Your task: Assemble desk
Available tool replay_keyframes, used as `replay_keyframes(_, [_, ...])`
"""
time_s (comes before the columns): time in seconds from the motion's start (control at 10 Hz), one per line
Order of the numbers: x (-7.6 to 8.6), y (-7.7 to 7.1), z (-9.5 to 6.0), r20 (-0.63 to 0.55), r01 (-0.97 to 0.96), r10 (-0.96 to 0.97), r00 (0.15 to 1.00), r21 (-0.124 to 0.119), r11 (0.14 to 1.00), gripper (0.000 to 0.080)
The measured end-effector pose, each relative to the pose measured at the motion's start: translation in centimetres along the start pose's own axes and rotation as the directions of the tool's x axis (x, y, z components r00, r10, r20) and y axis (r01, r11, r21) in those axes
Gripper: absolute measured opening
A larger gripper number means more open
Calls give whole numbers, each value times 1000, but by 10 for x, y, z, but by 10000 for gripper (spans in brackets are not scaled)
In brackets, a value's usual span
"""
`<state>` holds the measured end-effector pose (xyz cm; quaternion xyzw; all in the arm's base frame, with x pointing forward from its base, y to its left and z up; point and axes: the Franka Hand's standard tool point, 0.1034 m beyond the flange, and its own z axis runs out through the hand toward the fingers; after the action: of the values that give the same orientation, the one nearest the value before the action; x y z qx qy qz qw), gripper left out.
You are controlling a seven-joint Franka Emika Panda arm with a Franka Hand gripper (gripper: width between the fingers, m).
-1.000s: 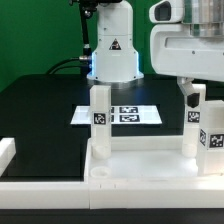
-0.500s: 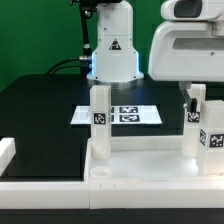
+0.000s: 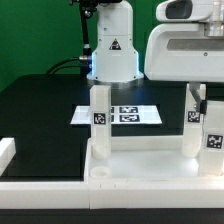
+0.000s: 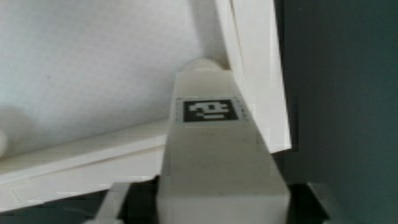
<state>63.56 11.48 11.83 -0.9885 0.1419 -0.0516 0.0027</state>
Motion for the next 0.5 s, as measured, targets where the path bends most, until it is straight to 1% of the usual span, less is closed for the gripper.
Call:
replay_keyframes(0.1, [0,1,0,0,-136,136,991,-2,991,284])
replay_keyframes(0.2, [1,2,1,2,-290,290,957,0,957,284])
replay_keyframes(0.3, [1,5,1,11,-497,497,867,7,867,284])
replay_keyframes(0.4, [2,4,2,22,-675,675,738,29,737,284])
replay_keyframes(0.5, [2,4,1,26,-716,716,698,28,697,284])
